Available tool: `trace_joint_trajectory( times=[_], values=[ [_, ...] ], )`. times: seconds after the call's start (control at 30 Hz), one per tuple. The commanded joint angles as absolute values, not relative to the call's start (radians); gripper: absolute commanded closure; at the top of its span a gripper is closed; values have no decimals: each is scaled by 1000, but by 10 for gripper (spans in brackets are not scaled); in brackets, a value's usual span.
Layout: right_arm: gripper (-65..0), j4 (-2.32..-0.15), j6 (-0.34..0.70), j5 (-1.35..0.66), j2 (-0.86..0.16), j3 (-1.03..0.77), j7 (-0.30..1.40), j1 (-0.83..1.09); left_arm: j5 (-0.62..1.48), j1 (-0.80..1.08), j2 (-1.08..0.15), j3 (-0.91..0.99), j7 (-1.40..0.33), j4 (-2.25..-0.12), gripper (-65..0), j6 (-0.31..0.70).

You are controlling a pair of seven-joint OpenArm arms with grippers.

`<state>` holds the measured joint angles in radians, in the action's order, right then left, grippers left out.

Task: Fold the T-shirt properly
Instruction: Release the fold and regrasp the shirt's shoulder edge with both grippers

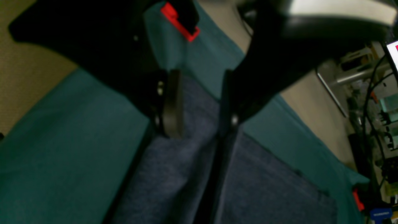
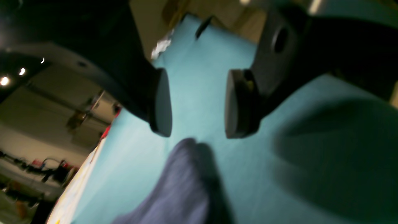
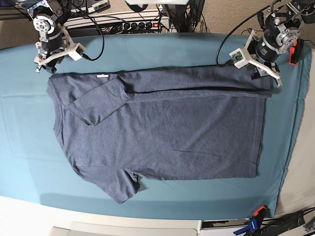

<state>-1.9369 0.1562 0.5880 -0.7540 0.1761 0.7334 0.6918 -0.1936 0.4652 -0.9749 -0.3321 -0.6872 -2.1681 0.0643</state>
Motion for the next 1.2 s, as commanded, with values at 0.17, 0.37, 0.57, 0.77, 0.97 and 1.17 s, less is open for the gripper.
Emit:
trace_joint_trajectory(
  times=[0.17, 0.37, 0.57, 0.77, 0.97, 1.17],
  values=[
    [-289, -1876, 116, 600, -757, 170, 651, 624, -205, 463, -975, -323, -662, -2183, -217, 54],
    [-289, -1866, 117, 564, -756, 170, 659, 559, -205, 463, -975, -323, -657, -2183, -217, 54],
    [-289, -1820, 129, 553, -756, 170, 685, 546, -205, 462, -975, -323, -656, -2183, -217, 54],
    [-289, -1802, 133, 554, -756, 170, 676, 544, -205, 462, -975, -323, -654, -2183, -217, 54],
    [-289, -1779, 133, 552, -756, 170, 678, 495, -206, 462, -975, -323, -654, -2183, -217, 54],
    [-282, -1752, 169, 546, -756, 170, 683, 485, -209, 462, -975, -323, -656, -2183, -217, 54]
  ],
)
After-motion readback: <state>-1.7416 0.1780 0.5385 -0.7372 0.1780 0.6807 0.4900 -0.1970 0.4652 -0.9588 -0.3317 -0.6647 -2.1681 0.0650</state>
